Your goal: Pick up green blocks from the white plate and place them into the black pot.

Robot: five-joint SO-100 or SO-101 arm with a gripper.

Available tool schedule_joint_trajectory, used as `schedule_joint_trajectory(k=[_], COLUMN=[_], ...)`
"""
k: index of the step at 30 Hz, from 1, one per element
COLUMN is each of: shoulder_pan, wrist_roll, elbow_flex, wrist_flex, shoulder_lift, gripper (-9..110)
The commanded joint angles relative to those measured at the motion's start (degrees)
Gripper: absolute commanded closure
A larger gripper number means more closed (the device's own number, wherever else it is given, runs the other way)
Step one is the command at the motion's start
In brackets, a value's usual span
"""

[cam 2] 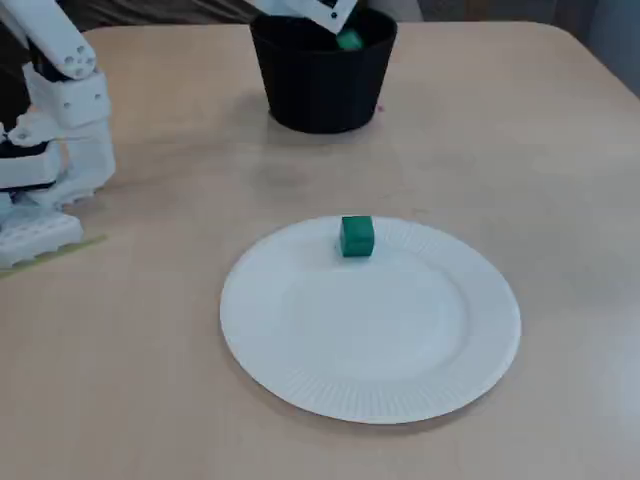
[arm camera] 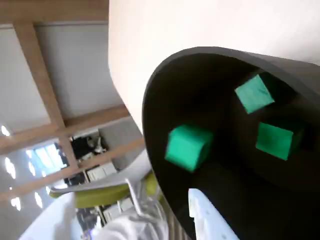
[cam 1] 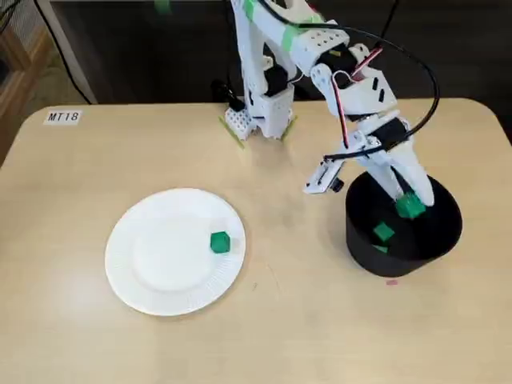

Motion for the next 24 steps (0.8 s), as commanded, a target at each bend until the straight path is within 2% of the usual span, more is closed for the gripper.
schedule_joint_trajectory(k=[1,2,4,5,11,16,21,24], shoulder_pan=[1.41,2.29,5.01,6.68,25.93,41.92,52.03,54.4], wrist_roll=[-0.35,-0.09,1.14,0.97,1.41,-4.83,-17.67,-24.61], elbow_flex=[-3.34,-4.48,-7.82,-10.11,-20.48,-26.46,-27.16,-27.16], wrist_flex=[2.02,2.9,6.33,9.4,31.2,44.47,46.05,45.79], shoulder_lift=[2.46,2.64,3.16,3.16,3.43,0.09,-6.5,-10.99], gripper=[71,77,100,104,104,104,104,104])
